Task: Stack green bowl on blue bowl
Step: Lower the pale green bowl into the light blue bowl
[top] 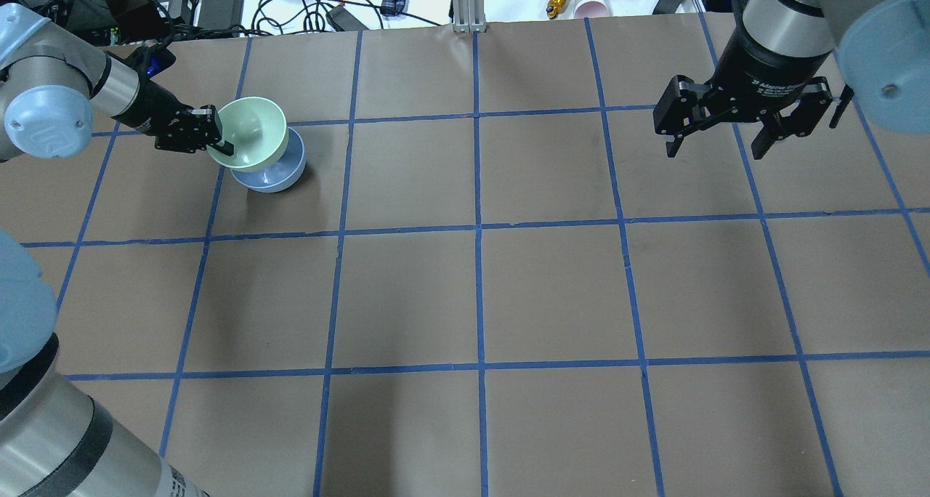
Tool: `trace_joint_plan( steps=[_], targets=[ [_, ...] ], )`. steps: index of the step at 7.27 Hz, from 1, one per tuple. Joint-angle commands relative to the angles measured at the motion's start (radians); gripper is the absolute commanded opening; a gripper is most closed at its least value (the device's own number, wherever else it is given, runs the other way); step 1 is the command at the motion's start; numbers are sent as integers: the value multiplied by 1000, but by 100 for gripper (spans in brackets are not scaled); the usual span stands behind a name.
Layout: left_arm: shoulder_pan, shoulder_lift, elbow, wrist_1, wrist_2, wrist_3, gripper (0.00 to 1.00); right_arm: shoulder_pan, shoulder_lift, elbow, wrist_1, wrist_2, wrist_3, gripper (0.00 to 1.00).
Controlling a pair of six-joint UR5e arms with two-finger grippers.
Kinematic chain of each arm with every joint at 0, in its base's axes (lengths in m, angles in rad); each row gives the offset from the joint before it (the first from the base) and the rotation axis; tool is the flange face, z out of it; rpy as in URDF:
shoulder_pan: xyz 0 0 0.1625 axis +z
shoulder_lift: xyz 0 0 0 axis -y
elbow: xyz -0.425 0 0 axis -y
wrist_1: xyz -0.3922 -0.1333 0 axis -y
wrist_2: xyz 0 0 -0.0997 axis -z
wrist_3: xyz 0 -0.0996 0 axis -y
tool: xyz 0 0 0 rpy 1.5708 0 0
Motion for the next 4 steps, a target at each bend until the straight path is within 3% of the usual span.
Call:
trace_joint_plan(
  steps=[1,3,4],
  targets=[
    [0,-8,1,2,0,0,0,0,0,0,0,0,0,100],
    [0,-13,1,9,-1,3,0,0,0,0,0,0,0,100],
    [0,-16,1,14,0,-2,9,0,0,0,0,0,0,100]
  ],
)
